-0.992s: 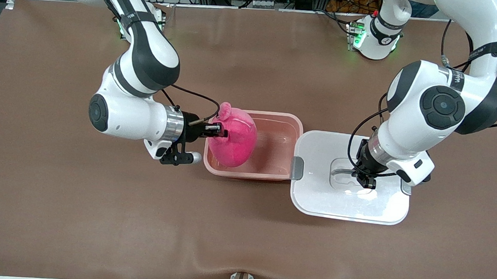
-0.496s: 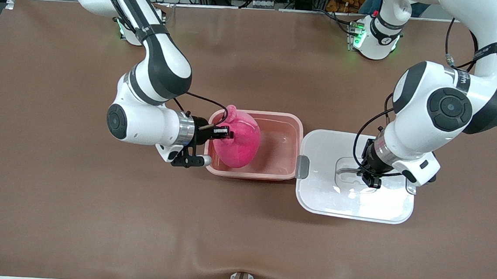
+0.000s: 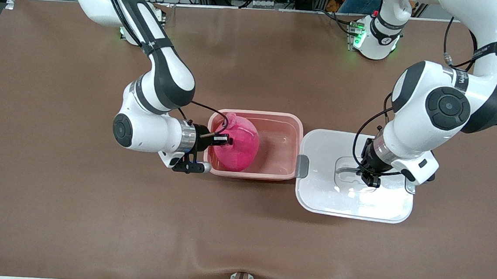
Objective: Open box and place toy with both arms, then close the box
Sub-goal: 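Move the lid aside with the left gripper while the right gripper carries the toy, then lower the pink toy into the pink box with the right gripper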
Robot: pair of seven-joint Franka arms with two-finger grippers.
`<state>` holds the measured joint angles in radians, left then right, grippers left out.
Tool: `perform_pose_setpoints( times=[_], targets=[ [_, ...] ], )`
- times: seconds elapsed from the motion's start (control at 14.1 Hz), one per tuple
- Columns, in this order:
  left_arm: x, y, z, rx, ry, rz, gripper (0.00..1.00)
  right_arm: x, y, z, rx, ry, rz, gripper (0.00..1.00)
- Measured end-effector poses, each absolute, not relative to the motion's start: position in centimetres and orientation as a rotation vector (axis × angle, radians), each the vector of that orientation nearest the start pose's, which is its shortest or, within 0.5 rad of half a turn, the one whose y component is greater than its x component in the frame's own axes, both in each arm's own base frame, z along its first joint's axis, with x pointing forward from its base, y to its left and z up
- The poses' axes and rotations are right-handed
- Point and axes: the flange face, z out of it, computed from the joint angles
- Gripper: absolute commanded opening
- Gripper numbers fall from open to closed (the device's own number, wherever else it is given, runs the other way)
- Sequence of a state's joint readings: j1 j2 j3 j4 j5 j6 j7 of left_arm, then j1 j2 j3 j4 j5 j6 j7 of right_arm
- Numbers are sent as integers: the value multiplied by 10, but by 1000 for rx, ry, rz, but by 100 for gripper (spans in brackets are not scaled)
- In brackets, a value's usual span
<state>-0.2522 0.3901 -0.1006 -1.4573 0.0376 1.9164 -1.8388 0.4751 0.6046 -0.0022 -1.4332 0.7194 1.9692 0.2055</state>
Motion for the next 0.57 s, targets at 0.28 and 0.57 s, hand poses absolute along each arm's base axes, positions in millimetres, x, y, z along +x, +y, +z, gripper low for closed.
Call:
perform_pose_setpoints(
  times=[0.28, 0.57],
  targets=[
    [645, -224, 468, -2363, -2165, -48, 0, 619, 361, 322, -2583, 45, 375, 0],
    [645, -224, 467, -2363, -2164, -48, 0, 617, 369, 305, -2616, 31, 351, 0]
  ],
)
